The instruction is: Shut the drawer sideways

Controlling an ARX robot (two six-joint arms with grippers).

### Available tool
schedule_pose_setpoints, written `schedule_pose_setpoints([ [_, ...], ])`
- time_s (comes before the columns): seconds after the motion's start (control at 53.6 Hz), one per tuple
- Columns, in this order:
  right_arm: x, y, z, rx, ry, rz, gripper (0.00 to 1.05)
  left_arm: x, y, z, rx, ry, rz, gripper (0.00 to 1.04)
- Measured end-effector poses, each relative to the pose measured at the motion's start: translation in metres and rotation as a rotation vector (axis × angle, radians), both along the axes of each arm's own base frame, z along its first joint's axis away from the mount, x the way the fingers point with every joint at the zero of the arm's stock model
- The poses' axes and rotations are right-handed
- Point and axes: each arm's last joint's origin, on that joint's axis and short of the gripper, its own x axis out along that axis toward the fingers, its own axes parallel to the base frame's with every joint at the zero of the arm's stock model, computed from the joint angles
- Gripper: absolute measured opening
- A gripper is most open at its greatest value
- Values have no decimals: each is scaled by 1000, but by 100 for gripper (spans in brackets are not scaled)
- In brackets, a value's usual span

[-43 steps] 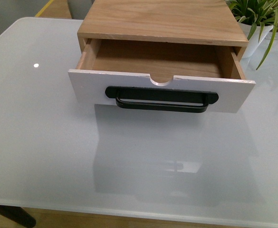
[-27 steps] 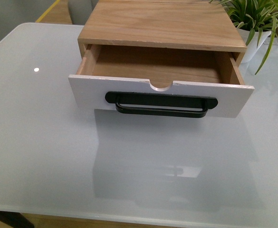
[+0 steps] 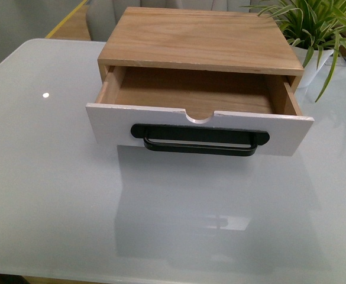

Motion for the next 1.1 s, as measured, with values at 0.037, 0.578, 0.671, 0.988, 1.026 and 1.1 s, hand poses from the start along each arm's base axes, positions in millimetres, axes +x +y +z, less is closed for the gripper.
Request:
schedule_pose_setpoints([
  [0.037, 6, 0, 1, -34, 19, 30, 96, 4, -1, 0, 16, 2, -37, 96],
  [0.578, 136, 37, -18, -756, 236, 687, 96, 142, -45, -33, 317, -70, -708, 96],
  [0.671, 141, 45, -24, -810, 253, 757, 96, 149, -53, -34, 327, -83, -775, 96],
  [0.988, 156, 68, -42, -911, 266, 914, 96, 173, -83, -48, 356, -101, -953, 96],
  [1.026, 157, 71, -42, -916, 262, 927, 96, 176, -85, -50, 357, -100, -960, 96],
  [1.1, 160, 76, -43, -920, 253, 949, 96, 182, -89, -52, 362, -101, -973, 96],
])
